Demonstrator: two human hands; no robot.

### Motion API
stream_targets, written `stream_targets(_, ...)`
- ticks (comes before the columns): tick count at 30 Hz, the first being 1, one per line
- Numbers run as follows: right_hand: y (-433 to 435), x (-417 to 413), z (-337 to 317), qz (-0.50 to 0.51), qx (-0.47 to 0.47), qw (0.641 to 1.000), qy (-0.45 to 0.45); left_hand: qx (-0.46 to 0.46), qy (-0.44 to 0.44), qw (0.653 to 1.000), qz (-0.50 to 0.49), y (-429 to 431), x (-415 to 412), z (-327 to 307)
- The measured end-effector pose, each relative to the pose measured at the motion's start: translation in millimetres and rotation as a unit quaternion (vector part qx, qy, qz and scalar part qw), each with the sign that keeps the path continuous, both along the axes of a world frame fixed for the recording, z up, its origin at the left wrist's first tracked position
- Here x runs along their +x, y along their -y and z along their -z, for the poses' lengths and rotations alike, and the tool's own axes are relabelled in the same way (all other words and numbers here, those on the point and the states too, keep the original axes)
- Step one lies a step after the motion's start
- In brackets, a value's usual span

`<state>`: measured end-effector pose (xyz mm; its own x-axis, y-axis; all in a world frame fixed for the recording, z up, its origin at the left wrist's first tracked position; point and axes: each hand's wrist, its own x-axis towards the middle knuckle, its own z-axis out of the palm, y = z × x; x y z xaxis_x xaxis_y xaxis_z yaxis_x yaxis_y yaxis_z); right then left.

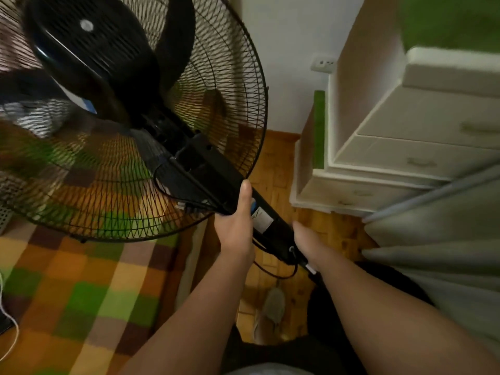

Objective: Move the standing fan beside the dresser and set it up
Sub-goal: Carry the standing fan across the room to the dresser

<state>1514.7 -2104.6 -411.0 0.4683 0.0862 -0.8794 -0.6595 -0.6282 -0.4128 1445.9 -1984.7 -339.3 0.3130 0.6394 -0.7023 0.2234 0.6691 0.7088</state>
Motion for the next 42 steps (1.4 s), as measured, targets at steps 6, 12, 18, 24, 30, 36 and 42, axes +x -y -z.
stream_targets(6, -58.6, 15.9, 14.2, 0.008, 0.005, 1.000, -0.013, 0.042, 0.012, 0.999, -0.007, -45.7, 9.4, 1.4)
stream_targets(12, -118.1, 23.6, 31.5, 0.000, 0.047, 0.998, -0.029, 0.113, 0.027, 0.993, -0.006, -96.4, 16.5, 11.0)
stream_targets(18, -162.6, 38.0, 46.8, -0.017, 0.073, 0.997, -0.011, 0.150, 0.053, 0.987, -0.002, -141.2, 26.2, 17.4)
stream_targets(24, -201.6, 48.8, 57.8, -0.019, 0.115, 0.993, -0.019, 0.208, 0.066, 0.976, 0.013, -170.6, 37.6, 26.2)
stream_targets(30, -215.0, 60.5, 68.4, -0.006, 0.146, 0.989, -0.026, 0.235, 0.064, 0.970, 0.020, -181.5, 45.8, 30.6)
stream_targets(36, -218.8, 83.2, 81.5, 0.008, 0.188, 0.980, -0.070, 0.262, 0.055, 0.963, -0.006, -170.8, 65.1, 36.3)
stream_targets(42, -210.3, 109.5, 98.6, -0.039, 0.261, 0.960, -0.096, 0.270, 0.023, 0.962, -0.043, -140.5, 92.2, 23.0)
